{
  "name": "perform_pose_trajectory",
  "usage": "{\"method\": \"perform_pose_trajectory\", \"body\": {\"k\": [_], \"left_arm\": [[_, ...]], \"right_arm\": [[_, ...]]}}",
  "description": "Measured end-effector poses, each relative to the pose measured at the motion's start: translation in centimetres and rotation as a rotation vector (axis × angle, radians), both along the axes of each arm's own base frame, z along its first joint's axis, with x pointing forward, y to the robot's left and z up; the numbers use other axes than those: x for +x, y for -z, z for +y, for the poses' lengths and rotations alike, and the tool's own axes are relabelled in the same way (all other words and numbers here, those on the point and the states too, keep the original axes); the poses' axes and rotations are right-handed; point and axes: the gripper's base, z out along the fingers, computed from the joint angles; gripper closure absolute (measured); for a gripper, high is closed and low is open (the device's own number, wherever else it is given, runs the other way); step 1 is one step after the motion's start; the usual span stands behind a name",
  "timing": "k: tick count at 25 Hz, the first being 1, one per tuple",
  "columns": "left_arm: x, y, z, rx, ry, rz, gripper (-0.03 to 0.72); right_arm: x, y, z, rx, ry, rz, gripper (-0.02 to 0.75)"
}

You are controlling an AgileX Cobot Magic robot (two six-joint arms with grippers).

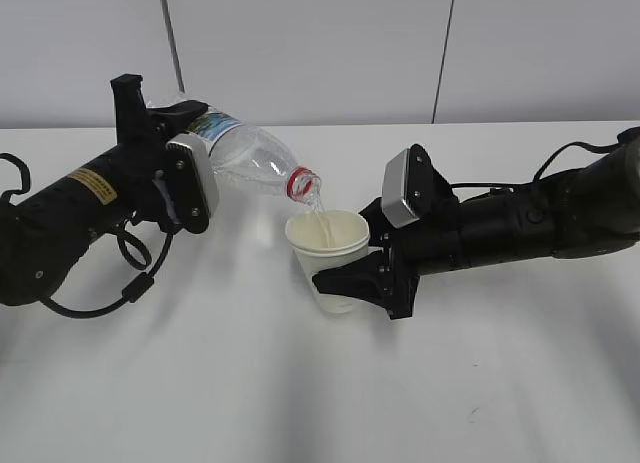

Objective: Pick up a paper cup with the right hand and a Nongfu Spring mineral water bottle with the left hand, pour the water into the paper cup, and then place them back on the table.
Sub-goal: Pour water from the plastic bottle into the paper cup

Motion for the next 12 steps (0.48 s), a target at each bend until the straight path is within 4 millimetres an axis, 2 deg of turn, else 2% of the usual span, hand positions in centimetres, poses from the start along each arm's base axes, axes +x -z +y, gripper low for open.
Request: {"method": "perform_pose_trajectory", "body": {"k": [12], "left_arm": [[0.03,-0.01,0.05,0.02,-0.006,-0.013,0.378]], "right_arm": [[0.0,0.0,0.0,0.001,0.001,0.003,0.253]]}}
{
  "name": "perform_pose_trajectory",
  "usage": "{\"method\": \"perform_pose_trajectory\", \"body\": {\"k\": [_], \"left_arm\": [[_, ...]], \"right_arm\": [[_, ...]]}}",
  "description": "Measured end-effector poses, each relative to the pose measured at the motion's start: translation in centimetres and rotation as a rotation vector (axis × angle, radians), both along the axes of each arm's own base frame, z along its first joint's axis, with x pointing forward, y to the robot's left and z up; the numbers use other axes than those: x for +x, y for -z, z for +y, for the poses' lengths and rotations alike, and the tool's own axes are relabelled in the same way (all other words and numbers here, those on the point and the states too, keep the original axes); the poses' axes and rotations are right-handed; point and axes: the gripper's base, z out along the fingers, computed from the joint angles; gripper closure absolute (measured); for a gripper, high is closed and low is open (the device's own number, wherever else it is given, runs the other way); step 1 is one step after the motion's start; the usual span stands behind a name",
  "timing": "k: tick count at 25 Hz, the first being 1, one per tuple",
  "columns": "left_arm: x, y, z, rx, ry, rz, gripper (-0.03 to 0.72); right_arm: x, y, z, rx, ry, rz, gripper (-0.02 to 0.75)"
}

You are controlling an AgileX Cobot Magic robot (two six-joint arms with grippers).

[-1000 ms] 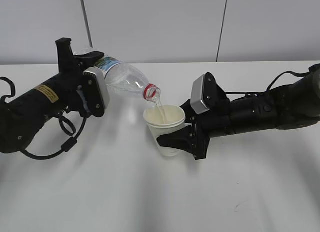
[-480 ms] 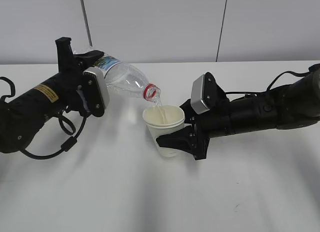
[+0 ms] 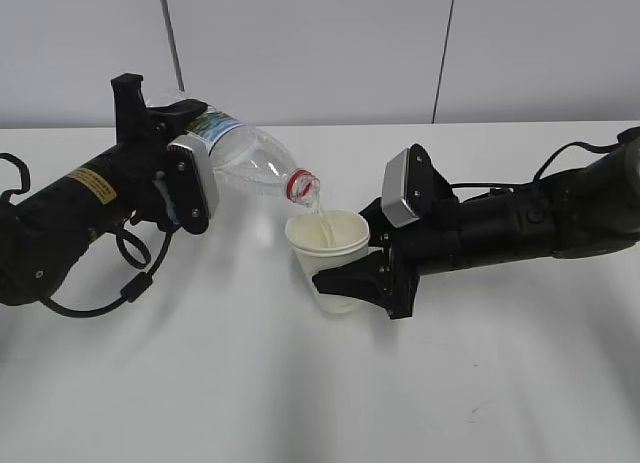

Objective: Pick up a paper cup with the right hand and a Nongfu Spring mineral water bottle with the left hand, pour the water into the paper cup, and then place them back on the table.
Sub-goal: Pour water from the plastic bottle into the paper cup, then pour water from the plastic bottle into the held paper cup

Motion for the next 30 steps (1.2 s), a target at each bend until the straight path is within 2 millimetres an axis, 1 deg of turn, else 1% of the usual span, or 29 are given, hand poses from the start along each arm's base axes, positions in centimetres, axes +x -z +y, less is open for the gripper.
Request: {"method": "perform_pose_trajectory", "body": {"k": [30], "left_arm": [[0.0,-0.04,0.0,0.017,0.0,-0.014,0.378]], "right_arm": [[-0.01,-0.01,0.01,0.003,0.001,0.007,0.253]]}}
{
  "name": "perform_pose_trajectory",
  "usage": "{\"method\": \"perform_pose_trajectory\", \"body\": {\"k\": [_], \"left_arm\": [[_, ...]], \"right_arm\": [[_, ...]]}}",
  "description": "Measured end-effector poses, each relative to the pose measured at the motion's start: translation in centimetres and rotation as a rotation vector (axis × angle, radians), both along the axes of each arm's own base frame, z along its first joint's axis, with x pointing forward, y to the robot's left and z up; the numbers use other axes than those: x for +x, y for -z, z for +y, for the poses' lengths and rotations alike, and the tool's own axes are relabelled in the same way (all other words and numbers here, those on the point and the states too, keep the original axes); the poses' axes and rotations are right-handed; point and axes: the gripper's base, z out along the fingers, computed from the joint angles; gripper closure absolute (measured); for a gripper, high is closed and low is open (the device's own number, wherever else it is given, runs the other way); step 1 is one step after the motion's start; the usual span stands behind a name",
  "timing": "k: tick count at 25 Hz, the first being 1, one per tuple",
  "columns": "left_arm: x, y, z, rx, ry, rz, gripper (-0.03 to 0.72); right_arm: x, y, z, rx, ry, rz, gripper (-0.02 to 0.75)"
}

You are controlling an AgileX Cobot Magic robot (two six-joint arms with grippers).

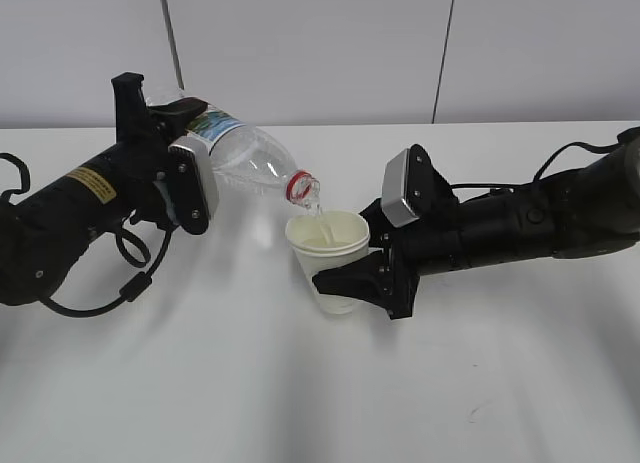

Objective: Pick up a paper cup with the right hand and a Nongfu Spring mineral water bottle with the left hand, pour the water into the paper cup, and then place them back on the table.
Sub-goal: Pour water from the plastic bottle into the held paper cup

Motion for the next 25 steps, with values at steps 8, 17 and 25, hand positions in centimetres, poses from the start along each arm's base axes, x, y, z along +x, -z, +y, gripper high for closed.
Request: {"method": "perform_pose_trajectory", "body": {"k": [8,17,25], "left_arm": [[0.0,-0.01,0.0,0.0,0.0,-0.001,0.378],[0.01,-0.02,0.01,-0.002,-0.001,-0.001,0.378],[0.0,-0.06,0.01,-0.004,-0.001,-0.005,0.378]], "right_arm": [[-0.01,0.01,0.0,-0.001,-0.001,0.0,0.253],[-0.02,0.02,0.0,-0.002,-0.002,0.002,0.253],[-0.01,0.0,0.0,0.0,0.0,0.002,0.253]]}}
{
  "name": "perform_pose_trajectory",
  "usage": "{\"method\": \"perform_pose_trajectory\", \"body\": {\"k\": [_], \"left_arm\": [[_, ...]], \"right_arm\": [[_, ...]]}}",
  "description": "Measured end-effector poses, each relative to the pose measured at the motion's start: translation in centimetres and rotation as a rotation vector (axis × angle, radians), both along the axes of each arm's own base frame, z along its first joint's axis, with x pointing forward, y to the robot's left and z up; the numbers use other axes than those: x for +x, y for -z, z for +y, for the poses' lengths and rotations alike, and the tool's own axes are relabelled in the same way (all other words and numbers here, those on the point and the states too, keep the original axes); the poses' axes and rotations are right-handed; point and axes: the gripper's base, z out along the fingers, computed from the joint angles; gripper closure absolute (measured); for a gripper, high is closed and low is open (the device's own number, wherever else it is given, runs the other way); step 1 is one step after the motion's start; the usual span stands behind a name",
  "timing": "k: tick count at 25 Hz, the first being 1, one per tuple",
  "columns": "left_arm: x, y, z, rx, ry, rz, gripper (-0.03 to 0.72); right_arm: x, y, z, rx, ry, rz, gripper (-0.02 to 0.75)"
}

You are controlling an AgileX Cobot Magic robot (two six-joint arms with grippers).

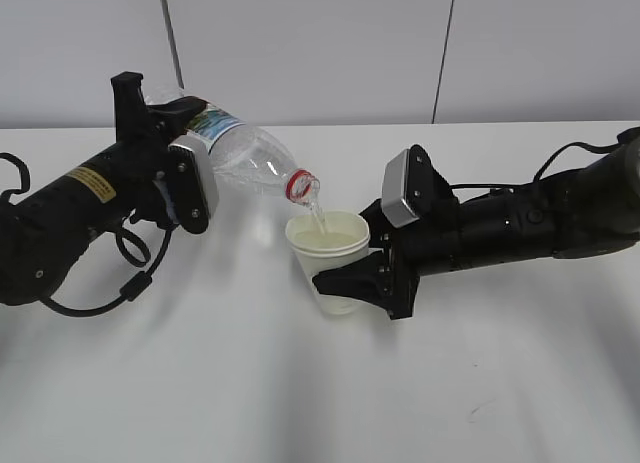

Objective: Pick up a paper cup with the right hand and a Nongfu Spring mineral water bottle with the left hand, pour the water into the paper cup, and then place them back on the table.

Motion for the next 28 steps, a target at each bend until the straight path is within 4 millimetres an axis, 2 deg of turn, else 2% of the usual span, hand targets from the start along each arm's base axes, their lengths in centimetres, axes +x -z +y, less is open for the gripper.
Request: {"method": "perform_pose_trajectory", "body": {"k": [9,14,28], "left_arm": [[-0.6,0.6,0.1,-0.119,0.001,0.086,0.379],[-0.7,1.8,0.2,-0.195,-0.004,0.165,0.378],[-0.7,2.0,0.2,-0.765,-0.028,0.481,0.378]], "right_arm": [[0.3,-0.2,0.0,0.022,0.036,-0.009,0.253],[0.5,-0.3,0.0,0.034,0.055,-0.018,0.253],[0.7,-0.4,-0.1,0.042,0.072,-0.026,0.253]]}}
